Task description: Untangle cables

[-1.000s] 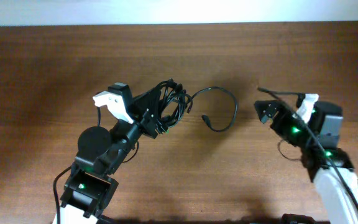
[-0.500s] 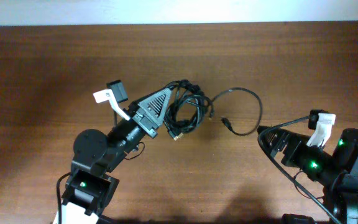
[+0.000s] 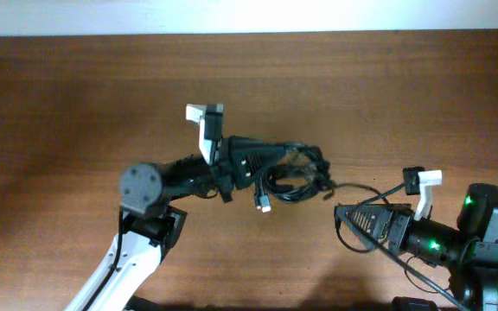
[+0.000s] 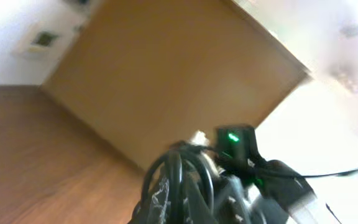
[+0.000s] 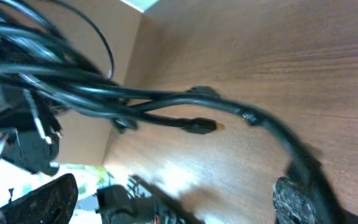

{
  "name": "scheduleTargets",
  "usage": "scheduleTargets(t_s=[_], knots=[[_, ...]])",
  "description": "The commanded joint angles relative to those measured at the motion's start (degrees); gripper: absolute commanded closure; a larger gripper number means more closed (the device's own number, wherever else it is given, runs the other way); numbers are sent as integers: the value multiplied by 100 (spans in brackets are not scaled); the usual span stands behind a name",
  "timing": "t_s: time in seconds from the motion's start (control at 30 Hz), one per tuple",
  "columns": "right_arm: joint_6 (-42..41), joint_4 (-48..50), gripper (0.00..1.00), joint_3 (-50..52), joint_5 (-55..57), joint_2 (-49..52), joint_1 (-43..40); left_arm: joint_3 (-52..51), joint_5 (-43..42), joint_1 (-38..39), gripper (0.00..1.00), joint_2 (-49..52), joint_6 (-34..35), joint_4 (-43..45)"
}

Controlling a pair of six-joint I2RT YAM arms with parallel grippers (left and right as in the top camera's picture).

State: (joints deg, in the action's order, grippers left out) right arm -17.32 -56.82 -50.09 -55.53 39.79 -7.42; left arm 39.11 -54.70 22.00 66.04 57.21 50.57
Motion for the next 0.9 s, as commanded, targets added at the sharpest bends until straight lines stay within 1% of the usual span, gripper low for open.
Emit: scheduleTargets(t_s=[0.0,0.1,0.2,0.3,0.43,0.47,0.5,0.6,0.7,0.73,0.8,0.83,0.87], knots=[[1357,-188,1,-105,-140,-22,-4,90,-776,-15,100,61,-26,319],[2638,-439,1,-105,-199,-22,-4,87,-811,-15,100,129,-232,315],[3582,-437,1,-105,-391,-22,-4,87,-809,-15,100,352,-243,315],[4282,-431,1,-105,-855,-22,-4,87,-706,-13,100,616,-232,315],[4411,-389,1,-105,-966,-22,-4,87,-592,177,100,763,-90,321],[4415,-339,1,-103,-960,-22,-4,90,-188,520,100,817,-92,341],[4435,-256,1,-103,-960,-22,-4,90,-76,752,100,846,-92,435],[4435,-138,1,-103,-938,-22,-7,90,-98,1141,100,848,-87,678],[4435,-127,0,-103,-831,-22,-4,90,-210,1198,100,848,72,750],[4435,-127,5,-103,-835,-22,-4,90,-234,1198,100,848,111,750],[4435,-127,21,-103,-837,-22,-4,90,-299,1198,100,848,120,750],[4433,-129,42,-103,-883,-22,-4,90,-299,1198,100,848,155,750],[4430,-129,57,-103,-931,-22,-4,87,-295,1200,100,848,155,750]])
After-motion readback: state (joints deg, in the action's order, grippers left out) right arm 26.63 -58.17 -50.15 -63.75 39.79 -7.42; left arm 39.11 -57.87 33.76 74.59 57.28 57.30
